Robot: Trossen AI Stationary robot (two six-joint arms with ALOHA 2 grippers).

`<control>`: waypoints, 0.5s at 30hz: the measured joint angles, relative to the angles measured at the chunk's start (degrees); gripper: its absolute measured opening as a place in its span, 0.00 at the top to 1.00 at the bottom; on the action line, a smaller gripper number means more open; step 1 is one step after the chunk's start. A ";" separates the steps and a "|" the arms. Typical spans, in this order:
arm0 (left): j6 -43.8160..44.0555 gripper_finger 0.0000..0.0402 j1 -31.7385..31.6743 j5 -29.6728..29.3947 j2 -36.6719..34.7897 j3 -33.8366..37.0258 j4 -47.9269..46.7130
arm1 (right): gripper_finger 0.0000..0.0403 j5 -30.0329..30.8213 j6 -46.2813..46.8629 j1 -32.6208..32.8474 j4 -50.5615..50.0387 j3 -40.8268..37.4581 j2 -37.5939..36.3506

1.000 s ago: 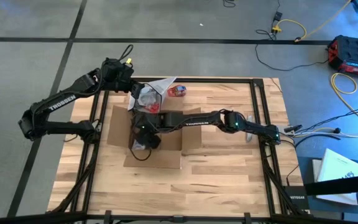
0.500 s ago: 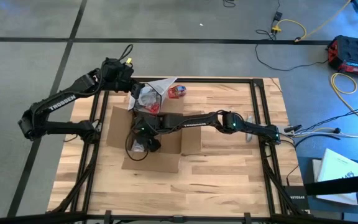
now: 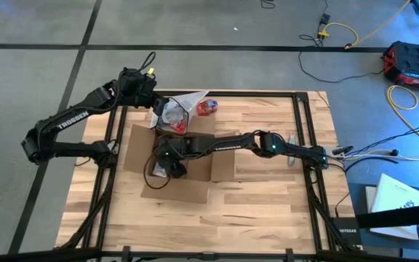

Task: Unpack boxes
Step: Put the game card into the transparent zip bag

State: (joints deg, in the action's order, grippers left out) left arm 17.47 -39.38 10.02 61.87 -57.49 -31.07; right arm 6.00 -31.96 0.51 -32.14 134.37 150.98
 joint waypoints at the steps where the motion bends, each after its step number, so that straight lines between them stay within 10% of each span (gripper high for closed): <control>1: -0.04 1.00 0.00 0.02 0.00 0.00 0.00 | 0.10 0.95 0.89 0.00 -0.15 0.00 0.00; 15: -1.07 1.00 0.00 0.00 0.00 0.00 0.21 | 0.10 8.00 10.56 -0.06 -3.34 -0.04 0.04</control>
State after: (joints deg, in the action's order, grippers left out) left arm 16.40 -39.38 10.02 61.87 -57.49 -30.86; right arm 14.00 -21.40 0.45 -35.48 134.33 151.02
